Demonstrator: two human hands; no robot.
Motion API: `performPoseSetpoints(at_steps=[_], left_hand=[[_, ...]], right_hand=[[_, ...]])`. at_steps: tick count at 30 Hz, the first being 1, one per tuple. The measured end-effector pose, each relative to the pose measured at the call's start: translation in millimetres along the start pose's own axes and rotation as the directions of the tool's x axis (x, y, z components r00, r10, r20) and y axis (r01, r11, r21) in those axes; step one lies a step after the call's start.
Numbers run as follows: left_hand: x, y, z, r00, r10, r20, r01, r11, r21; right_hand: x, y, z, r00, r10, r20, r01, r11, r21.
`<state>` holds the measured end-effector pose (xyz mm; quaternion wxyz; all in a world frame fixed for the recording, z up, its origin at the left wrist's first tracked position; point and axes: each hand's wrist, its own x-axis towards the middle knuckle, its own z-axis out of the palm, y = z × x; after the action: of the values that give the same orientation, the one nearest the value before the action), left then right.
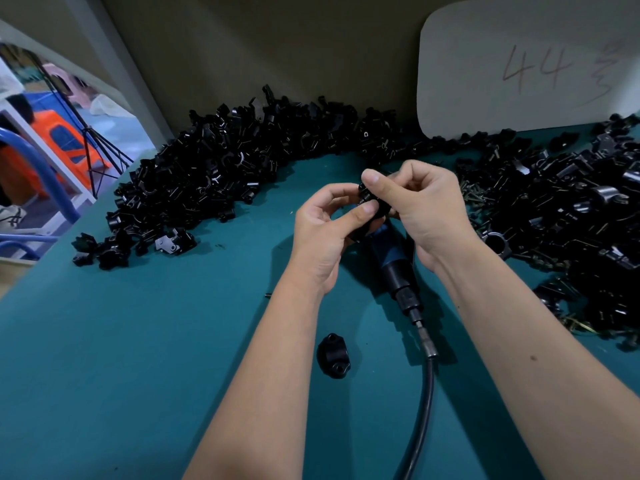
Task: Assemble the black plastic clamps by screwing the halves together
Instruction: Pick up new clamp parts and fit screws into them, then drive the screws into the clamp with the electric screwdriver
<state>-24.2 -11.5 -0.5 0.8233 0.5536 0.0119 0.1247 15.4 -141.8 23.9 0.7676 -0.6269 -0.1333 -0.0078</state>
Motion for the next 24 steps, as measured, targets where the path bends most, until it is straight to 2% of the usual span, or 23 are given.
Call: performPoseSetpoints(at_steps=[3,5,7,11,17,19,22,24], left_hand=[[1.0,-0.5,0.6,0.999,-0.024,-0.029,0.023,0.999,-0.030],[2.3,1.1,-0.8,0.996,-0.054,-0.068,0.048,0.994,-0.097],[3.9,3.4,-3.8,0.992,-0.083,-0.094,0.066,0.983,-0.170],[3.6,5.2,-6.7,0.992,-0.107,-0.066,0.090,0.973,-0.213],[0.9,5.1,-4.1,0.994,-0.108,-0.015,0.103,0.973,-0.205],[0.4,5.3,-2.3,0.993,-0.115,-0.001,0.112,0.974,-0.199],[1.6,6.0,-1.6,0.994,-0.109,-0.020,0.101,0.965,-0.244],[1.7,6.4,-1.5,0.994,-0.105,-0.033,0.091,0.955,-0.283]], right_hand=[[0.6,0.4,1.2,0.999,0.042,-0.011,-0.042,0.999,-0.006],[4.1,-1.0,-4.4,0.992,0.122,0.042,-0.125,0.989,0.082],[6.6,-1.7,-10.3,0.983,0.145,0.116,-0.156,0.984,0.091],[4.8,1.5,-9.4,0.986,0.103,0.128,-0.106,0.994,0.012],[6.2,-1.1,-14.2,0.987,0.141,0.075,-0.140,0.990,-0.019],[5.9,-0.3,-14.8,0.990,0.116,0.081,-0.113,0.993,-0.037],[6.1,2.3,-13.5,0.985,0.051,0.163,-0.047,0.999,-0.025],[7.3,5.0,-11.7,0.988,0.011,0.152,0.005,0.995,-0.104]])
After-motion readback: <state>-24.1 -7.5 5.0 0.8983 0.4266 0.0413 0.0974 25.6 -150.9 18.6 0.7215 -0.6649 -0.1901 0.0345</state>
